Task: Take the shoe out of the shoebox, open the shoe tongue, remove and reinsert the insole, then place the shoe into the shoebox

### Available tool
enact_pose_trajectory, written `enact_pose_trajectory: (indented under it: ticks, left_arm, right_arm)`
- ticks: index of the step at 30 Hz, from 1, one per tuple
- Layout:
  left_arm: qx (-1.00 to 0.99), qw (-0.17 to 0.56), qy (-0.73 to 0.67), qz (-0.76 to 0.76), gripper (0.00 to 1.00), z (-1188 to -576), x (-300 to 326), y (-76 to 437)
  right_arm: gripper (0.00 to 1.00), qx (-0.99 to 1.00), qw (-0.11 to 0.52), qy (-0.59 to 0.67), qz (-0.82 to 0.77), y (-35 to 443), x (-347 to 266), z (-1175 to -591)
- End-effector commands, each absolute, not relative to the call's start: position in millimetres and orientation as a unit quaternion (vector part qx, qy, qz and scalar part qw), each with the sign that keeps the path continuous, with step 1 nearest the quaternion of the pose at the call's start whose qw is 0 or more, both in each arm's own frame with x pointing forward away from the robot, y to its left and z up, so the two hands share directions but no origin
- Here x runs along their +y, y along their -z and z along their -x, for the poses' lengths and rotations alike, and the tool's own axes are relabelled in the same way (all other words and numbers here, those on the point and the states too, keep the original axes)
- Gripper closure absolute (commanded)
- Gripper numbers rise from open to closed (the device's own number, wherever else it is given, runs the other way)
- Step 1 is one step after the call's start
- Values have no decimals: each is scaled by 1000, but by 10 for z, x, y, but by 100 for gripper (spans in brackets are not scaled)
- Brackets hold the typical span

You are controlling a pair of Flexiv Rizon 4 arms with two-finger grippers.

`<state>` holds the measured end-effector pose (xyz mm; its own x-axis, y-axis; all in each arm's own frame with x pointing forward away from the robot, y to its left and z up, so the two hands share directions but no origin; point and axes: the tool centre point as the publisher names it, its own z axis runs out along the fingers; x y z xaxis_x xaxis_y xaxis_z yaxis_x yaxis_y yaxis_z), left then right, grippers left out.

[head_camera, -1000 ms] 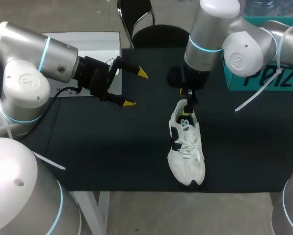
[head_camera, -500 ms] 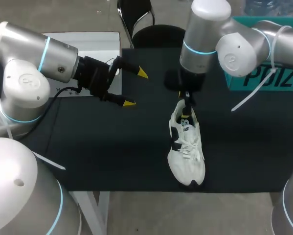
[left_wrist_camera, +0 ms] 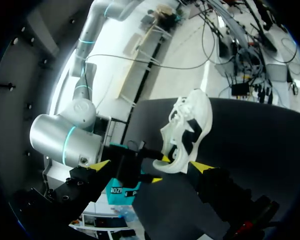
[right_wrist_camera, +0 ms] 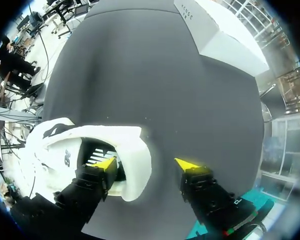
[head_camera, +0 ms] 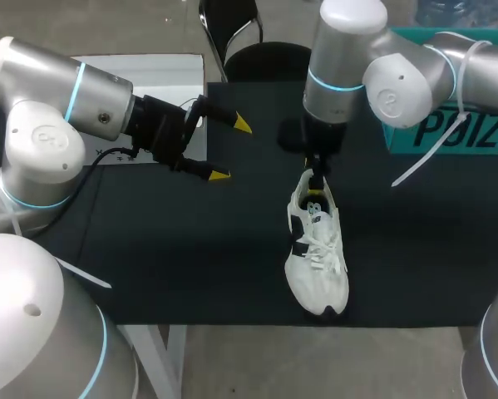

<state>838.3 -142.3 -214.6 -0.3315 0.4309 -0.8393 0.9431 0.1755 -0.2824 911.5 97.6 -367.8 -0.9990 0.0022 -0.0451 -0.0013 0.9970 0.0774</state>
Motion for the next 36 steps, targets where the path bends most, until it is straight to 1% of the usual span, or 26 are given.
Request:
enact_pose_trajectory:
  ticks: [1,12,16,22,24,27,31,36]
  left_arm:
    - [703,307,414,-490,0,-8386,-1426,2143]
    - [703,307,414,-490,0,-8386,-1426,2143]
    - [703,307,414,-490,0,-8386,-1426,2143]
    - [703,307,414,-490,0,-8386,-1426,2143]
    - [703,307,414,-490,0,-8386,-1426,2143]
    - [703,307,414,-490,0,-8386,-1426,2143]
    - [703,307,414,-490,0,-8386,-1426,2143]
    - [703,307,414,-490,0,-8386,-1426,2143]
  right_arm:
    - [99,999,23,-38,2,3685,974,-9112]
    - [100,999,25,-45,9,3609,986,-9056]
    - [100,998,49,-41,-11,3478,940,-9008]
    - [100,993,102,-29,-55,3139,784,-8883]
    - [100,989,124,-21,-79,2995,650,-8854]
    - [100,985,140,-20,-103,2809,485,-8837]
    - [100,975,171,-7,-139,2414,224,-8846]
    - [100,962,170,40,-212,2003,-113,-8906]
